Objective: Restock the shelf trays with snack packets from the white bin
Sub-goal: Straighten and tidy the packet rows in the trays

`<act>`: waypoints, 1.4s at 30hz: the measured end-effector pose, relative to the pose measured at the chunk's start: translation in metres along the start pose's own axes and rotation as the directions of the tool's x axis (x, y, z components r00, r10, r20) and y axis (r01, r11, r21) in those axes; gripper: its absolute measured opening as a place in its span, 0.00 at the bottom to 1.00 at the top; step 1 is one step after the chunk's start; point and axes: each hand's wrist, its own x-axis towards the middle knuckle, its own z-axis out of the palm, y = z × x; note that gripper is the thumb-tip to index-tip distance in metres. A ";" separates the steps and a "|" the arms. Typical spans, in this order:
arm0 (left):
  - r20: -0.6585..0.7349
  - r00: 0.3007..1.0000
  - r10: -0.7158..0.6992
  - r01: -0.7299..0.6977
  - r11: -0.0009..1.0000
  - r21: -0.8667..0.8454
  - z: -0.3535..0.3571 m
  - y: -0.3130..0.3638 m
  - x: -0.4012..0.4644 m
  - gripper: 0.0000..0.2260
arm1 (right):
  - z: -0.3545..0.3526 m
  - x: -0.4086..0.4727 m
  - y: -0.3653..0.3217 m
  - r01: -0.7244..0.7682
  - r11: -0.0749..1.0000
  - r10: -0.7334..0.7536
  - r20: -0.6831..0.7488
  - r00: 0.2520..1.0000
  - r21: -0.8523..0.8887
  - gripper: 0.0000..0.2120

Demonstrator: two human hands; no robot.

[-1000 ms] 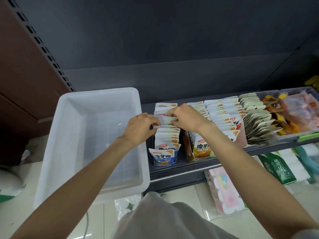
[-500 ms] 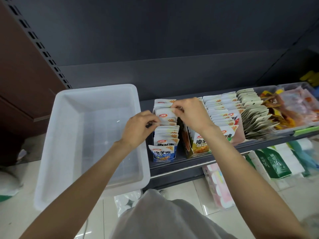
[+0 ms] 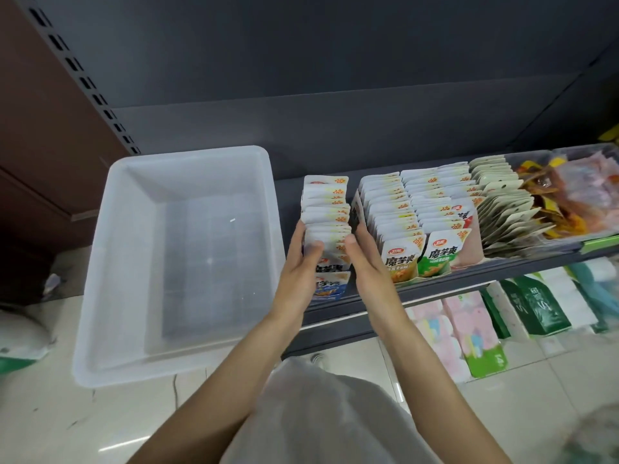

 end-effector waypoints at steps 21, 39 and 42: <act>-0.131 0.974 0.187 -0.206 0.967 -0.151 0.011 -0.017 0.017 0.21 | 0.010 0.004 0.022 0.209 0.964 -0.222 0.067 0.973 0.162 0.24; -0.238 0.968 0.081 -0.093 0.995 -0.039 0.016 -0.017 0.031 0.22 | 0.007 0.005 0.050 0.217 0.976 -0.214 0.111 0.971 -0.018 0.33; -0.241 0.968 0.073 -0.069 0.997 0.023 0.015 -0.008 0.047 0.22 | 0.017 0.021 0.052 0.267 0.936 -0.271 0.016 0.963 -0.229 0.31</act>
